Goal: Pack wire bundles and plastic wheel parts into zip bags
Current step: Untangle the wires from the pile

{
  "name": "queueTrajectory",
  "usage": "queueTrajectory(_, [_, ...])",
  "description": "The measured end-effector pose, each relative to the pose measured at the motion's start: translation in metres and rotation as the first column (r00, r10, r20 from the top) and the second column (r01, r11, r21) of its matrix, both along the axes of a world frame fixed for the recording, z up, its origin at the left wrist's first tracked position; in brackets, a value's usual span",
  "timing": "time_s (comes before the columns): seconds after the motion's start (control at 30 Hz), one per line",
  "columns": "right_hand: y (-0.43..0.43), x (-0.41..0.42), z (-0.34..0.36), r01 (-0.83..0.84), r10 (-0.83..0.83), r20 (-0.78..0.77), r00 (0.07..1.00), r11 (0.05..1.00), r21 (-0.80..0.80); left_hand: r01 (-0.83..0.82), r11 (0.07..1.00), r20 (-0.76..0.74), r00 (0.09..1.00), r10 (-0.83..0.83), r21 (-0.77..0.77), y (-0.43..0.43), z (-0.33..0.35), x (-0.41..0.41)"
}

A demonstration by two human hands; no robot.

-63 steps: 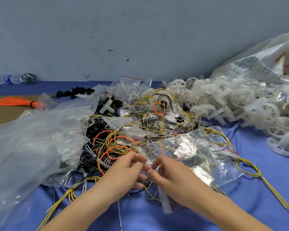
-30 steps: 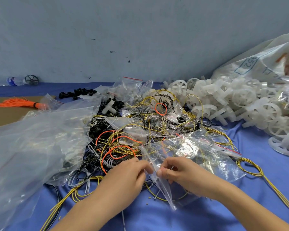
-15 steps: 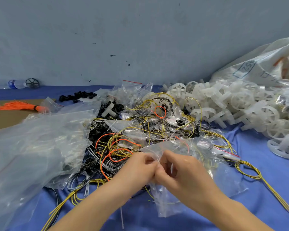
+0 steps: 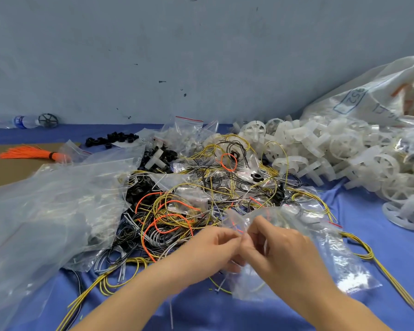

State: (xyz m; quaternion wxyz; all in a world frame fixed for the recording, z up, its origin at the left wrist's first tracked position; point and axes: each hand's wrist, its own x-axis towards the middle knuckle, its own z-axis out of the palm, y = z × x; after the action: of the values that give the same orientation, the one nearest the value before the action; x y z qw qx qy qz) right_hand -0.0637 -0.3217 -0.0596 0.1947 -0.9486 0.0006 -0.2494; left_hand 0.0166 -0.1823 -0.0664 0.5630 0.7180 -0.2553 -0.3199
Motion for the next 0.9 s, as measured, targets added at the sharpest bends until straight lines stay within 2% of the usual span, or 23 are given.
queueTrajectory(0.07, [-0.007,0.005,-0.005,0.02,-0.019,-0.04,0.999,0.999,0.04,-0.041,0.999,0.078,0.996,0.04,0.012,0.012,0.004,0.009])
queueTrajectory(0.13, [-0.01,0.007,-0.007,0.033,-0.028,-0.066,0.997,0.996,0.079,-0.119,0.991,0.246,0.964,0.101,0.063,0.03,0.009,0.02])
queueTrajectory(0.23, [-0.01,0.009,-0.008,0.037,-0.026,-0.097,0.995,0.993,0.111,-0.294,0.936,0.589,0.798,0.129,0.194,0.058,0.006,0.033])
queueTrajectory(0.3, [-0.01,0.009,-0.01,0.051,-0.04,-0.108,0.993,0.993,0.102,-0.365,0.902,0.695,0.711,0.111,0.23,0.068,0.001,0.036])
queueTrajectory(0.43, [-0.016,0.01,-0.007,0.102,-0.097,-0.064,0.993,0.992,0.076,-0.333,0.925,0.774,0.63,0.071,0.186,0.065,-0.007,0.033])
queueTrajectory(0.53, [-0.027,0.008,0.0,0.15,-0.152,0.008,0.988,0.98,0.135,-0.292,0.942,0.814,0.58,0.036,0.166,0.053,-0.009,0.028])
queueTrajectory(0.73, [-0.07,0.0,0.015,0.252,-0.311,0.173,0.935,0.922,0.294,-0.212,0.962,0.784,0.621,-0.004,0.173,0.017,-0.008,0.026])
queueTrajectory(0.9, [-0.099,-0.004,0.029,0.259,-0.359,0.197,0.912,0.878,0.402,-0.193,0.945,0.786,0.611,-0.094,0.263,-0.038,0.001,0.034])
